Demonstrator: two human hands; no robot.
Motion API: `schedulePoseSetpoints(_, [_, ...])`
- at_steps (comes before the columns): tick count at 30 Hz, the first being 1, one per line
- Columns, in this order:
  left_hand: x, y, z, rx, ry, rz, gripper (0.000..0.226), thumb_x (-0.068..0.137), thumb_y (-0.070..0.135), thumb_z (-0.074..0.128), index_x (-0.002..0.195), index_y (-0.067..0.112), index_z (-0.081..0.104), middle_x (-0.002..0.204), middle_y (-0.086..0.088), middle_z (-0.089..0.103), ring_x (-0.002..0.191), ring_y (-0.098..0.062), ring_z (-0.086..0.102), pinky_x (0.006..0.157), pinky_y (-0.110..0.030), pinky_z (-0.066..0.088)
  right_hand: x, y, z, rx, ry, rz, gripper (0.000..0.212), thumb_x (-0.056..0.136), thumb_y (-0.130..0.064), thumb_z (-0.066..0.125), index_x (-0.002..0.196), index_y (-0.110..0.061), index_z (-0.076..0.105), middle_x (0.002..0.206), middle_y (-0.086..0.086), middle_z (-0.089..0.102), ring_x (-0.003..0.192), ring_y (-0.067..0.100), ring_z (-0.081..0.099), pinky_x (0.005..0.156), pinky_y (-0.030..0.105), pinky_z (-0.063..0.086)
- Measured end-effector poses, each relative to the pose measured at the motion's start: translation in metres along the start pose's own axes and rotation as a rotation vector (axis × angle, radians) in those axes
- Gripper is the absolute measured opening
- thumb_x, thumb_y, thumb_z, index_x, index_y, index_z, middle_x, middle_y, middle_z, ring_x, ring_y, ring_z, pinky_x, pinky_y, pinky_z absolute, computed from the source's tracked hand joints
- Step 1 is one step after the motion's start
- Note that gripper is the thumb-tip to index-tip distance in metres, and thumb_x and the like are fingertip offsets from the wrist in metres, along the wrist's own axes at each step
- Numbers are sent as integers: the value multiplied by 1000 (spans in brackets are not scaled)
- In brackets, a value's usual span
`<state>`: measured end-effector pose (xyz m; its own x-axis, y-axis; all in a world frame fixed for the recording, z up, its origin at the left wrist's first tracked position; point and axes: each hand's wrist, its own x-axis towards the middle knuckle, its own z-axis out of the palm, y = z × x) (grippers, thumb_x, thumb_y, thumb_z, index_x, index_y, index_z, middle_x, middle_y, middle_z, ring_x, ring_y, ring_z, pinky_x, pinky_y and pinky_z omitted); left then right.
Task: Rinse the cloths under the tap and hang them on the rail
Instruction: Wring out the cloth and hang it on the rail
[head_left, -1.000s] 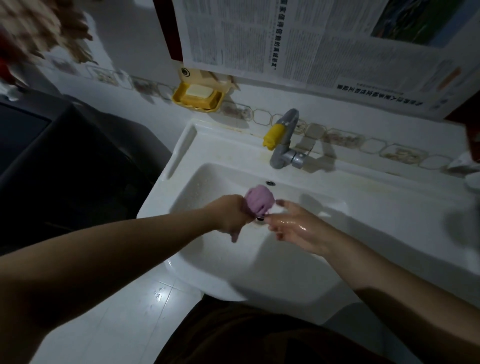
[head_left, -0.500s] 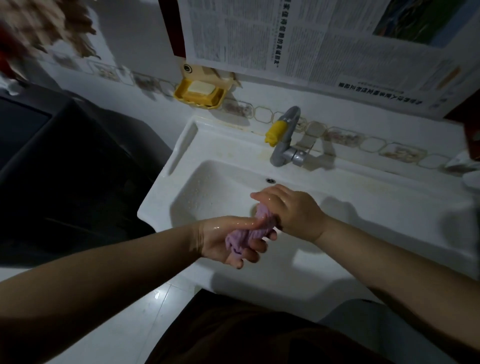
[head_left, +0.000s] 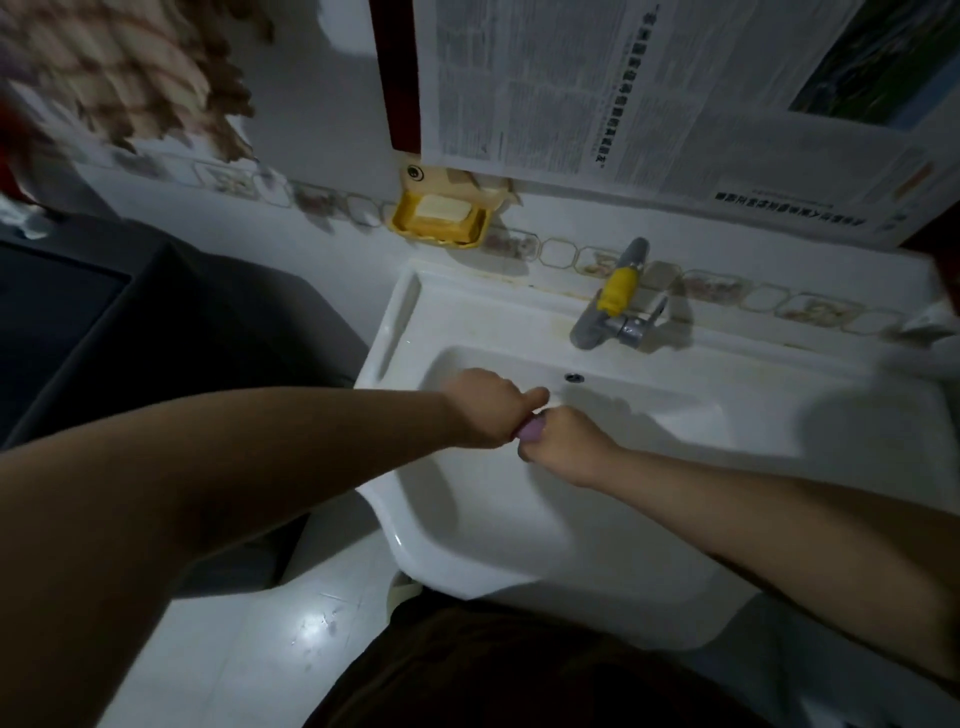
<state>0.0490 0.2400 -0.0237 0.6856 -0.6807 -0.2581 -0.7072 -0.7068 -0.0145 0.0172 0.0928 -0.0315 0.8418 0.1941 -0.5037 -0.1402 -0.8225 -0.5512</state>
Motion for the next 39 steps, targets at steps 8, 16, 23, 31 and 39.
schedulePoseSetpoints(8, [0,-81,-26,135,504,667,27,92,40,40,94,13,41,49,-8,51,31,-26,44,40,-19,27,-13,-79,33,1099,36,332,21,80,-8,54,68,-18,40,49,-1,24,34,11,19,40,15,14])
schedulePoseSetpoints(16, [-4,-106,-47,200,707,788,12,90,28,43,94,18,38,54,-6,50,35,-26,47,41,-19,26,-18,-113,24,1423,-178,372,36,89,-13,46,56,-22,35,42,-6,25,28,6,16,33,9,6])
schedulePoseSetpoints(23, [-19,-104,-36,142,430,692,50,93,51,40,134,24,48,96,-9,58,47,-27,54,41,-25,35,-8,-81,-14,911,-432,351,9,92,-20,56,87,-27,53,53,-6,28,34,0,19,33,12,8])
schedulePoseSetpoints(31, [-44,-68,-41,-715,39,-176,41,97,50,41,85,15,57,80,-8,61,69,-25,57,59,-28,39,-12,-64,-16,945,52,112,80,81,0,69,142,-28,25,102,13,61,64,18,52,53,27,41])
schedulePoseSetpoints(39, [-58,-33,-54,-2180,-532,-404,38,92,45,38,83,13,56,50,6,44,26,-1,26,31,-11,13,-7,-31,2,-414,896,-724,59,86,-24,65,136,-11,36,146,15,27,131,34,42,105,42,43])
